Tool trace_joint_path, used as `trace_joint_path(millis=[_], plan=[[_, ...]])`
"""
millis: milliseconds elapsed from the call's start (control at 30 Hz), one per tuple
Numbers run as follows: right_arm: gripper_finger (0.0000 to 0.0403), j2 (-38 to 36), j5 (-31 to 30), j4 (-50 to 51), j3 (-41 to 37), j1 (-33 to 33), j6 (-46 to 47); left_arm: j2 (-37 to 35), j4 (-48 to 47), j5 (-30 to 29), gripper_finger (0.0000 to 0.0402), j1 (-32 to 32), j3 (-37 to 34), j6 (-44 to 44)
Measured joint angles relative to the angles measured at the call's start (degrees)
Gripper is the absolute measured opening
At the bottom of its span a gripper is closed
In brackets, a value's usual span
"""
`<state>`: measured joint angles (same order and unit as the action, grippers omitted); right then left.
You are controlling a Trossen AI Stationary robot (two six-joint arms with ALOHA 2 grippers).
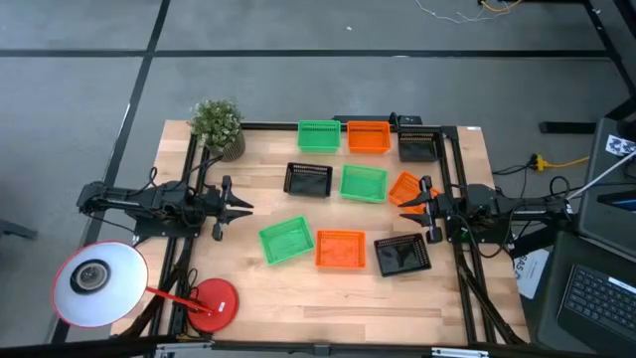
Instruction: Stack baskets by color
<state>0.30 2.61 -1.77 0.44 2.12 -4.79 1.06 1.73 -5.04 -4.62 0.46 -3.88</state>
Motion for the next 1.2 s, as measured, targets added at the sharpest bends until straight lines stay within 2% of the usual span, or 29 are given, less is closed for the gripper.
trace_joint_path(millis=[167, 333, 400, 533, 667, 800, 1000, 1100, 1200], plan=[[0.0117, 0.0, -0.03, -0.27, -0.02, -0.02, -5.16, 0.02, 0.0, -0.02, 0.0073, -0.02, 0.01, 0.32], [0.0117, -0.02, 0.01, -0.54, -0.01, -0.01, -7.47, 0.0, 0.03, -0.57, 0.0073, -0.01, 0.0, 6.82], [0.0117, 0.0, 0.67, -1.33, 0.0, -0.01, -1.96, 0.01, 0.03, -0.61, 0.0073, -0.02, 0.0, 8.28], [0.0117, -0.02, 4.37, -5.99, 0.0, 0.0, 16.9, 0.01, 0.08, -0.67, 0.0073, -0.02, 0.01, 9.03], [0.0117, 0.0, 4.62, -7.42, 0.03, -0.01, 23.96, 0.0, 2.49, -0.85, 0.0073, -0.01, 0.0, 7.8], [0.0117, 0.02, 6.11, -6.98, 0.0, -0.01, 30.14, 0.03, 10.88, -0.15, 0.0073, -0.01, 0.0, 4.22], [0.0117, 0.44, 2.71, -7.74, 0.0, -0.01, 35.93, 0.0, 27.91, 0.0, 0.0073, -0.02, -0.01, 4.44], [0.0117, 1.64, 3.87, -8.6, 0.96, -0.01, 35.92, 0.0, 31.35, -0.77, 0.0073, -0.02, -0.01, 5.73], [0.0117, 5.06, 4.6, -5.82, 5.66, -0.39, 34.4, 0.01, 30.92, -1.27, 0.0073, -0.01, -0.01, 7.8]])
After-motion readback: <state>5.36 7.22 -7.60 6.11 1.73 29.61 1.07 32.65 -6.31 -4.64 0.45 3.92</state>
